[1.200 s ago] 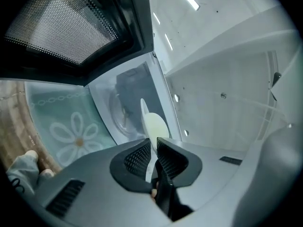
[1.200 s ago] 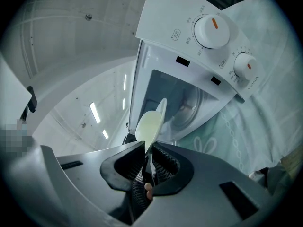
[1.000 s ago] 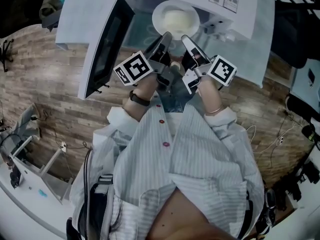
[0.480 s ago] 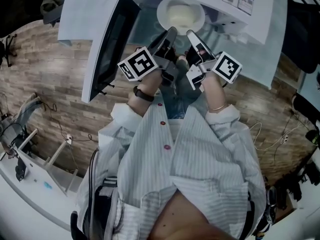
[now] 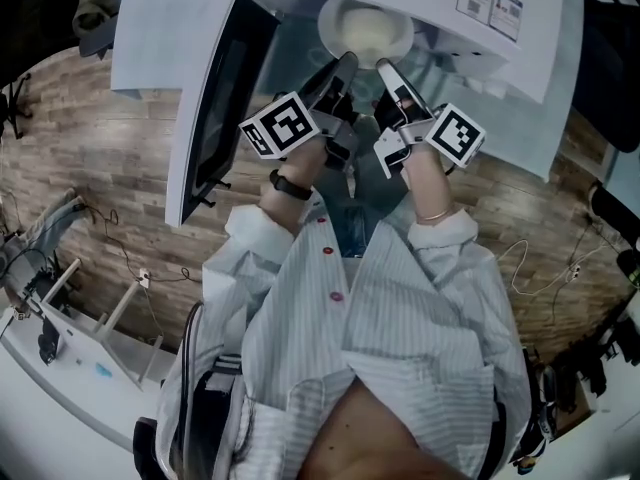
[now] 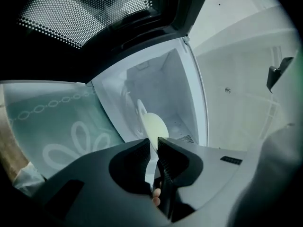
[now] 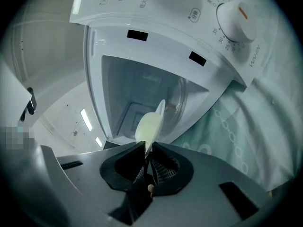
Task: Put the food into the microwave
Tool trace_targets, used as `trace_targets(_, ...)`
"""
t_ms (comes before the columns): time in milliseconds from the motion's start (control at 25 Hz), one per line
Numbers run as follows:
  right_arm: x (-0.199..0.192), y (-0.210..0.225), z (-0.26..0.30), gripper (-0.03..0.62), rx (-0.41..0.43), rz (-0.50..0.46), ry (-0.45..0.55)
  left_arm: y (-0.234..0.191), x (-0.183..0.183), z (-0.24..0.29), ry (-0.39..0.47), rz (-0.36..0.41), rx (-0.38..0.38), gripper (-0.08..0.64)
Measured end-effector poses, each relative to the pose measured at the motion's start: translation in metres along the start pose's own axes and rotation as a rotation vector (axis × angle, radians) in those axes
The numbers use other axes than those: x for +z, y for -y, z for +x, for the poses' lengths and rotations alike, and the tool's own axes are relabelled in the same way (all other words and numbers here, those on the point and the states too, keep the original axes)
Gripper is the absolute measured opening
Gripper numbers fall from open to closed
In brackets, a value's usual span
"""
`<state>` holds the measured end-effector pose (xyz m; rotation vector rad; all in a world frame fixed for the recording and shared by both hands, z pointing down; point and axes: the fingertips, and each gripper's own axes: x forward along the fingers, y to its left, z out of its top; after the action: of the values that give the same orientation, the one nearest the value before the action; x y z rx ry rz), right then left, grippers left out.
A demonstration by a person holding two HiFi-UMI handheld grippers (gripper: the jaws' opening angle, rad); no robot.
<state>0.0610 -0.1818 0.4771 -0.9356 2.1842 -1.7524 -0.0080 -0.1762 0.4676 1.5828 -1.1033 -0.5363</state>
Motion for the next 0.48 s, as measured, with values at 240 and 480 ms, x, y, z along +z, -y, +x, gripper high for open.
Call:
trace_targets(240, 0.002, 0.008, 0.009, 0.058, 0.007, -0.010, 0.012, -0.010, 0.003, 0.007, -0.013, 0.018, -0.010, 0.051)
trace_targets(480, 0.005, 0.017, 0.016, 0.058, -0.011, -0.014, 0.027, -0.021, 0.005, 0.016, -0.027, 0.013, -0.023, 0.052)
